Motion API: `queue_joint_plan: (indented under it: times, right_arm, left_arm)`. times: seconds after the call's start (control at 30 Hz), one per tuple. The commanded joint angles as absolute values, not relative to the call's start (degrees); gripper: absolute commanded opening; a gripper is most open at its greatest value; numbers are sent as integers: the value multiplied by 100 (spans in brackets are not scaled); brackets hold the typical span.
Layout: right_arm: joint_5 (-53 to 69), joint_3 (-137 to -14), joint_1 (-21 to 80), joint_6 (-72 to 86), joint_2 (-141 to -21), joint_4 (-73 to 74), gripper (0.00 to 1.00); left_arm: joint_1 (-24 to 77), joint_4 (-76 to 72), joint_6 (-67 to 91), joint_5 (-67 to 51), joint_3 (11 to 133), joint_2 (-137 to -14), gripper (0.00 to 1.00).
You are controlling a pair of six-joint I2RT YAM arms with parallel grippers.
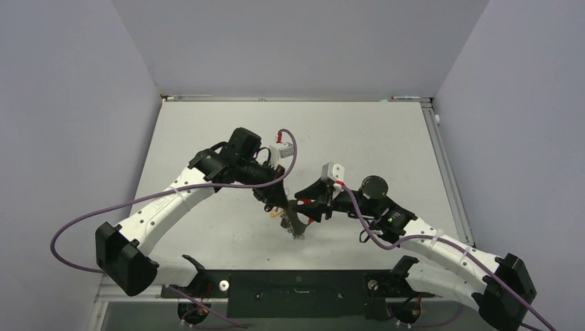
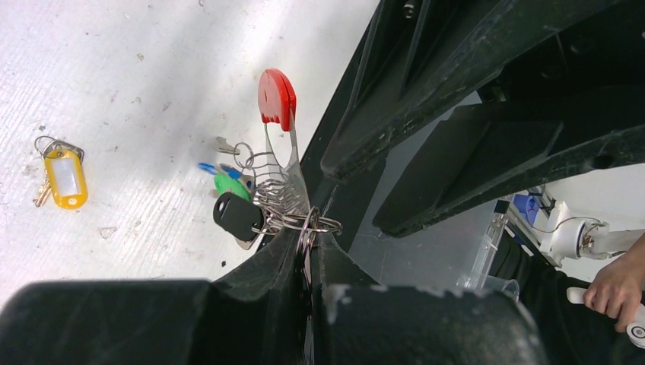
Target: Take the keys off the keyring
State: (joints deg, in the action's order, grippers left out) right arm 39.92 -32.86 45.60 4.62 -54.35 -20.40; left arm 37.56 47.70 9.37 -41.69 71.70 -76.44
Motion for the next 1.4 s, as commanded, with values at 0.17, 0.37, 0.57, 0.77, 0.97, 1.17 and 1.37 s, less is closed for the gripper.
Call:
queue_joint_plan:
  times: [0.17, 0.37, 0.57, 0.77, 0.97, 1.17, 1.37]
  right_arm:
    - [3741, -3132, 4776, 586, -5648, -2836, 39]
    - [3384, -3128, 4781, 200, -5671, -2519, 31]
    - [3242, -3202, 4716, 49, -5668, -2264, 23]
    - [2970, -3278, 4595, -336, -5634, -1848, 22]
    - [3666, -3278, 4378, -367, -5540, -1516, 60]
    - [4596, -3276, 4276, -542, -5526, -1028, 87]
    - [5107, -3368, 4268, -163, -5630, -1293, 77]
  left_arm:
    - [3871, 4423, 955, -4484, 7168, -7411, 0]
    - [3882, 4597, 768, -4759, 7090, -7335, 0]
    - [3885, 4764, 553, -4892, 7052, -7299, 0]
    - [3876, 4876, 466, -5030, 7034, -7277, 0]
    - [3541, 4732, 348, -5733, 6901, -7210, 0]
    - [3537, 4669, -573, -5757, 6776, -6882, 0]
    - [3612, 4453, -1010, -5613, 6532, -6584, 0]
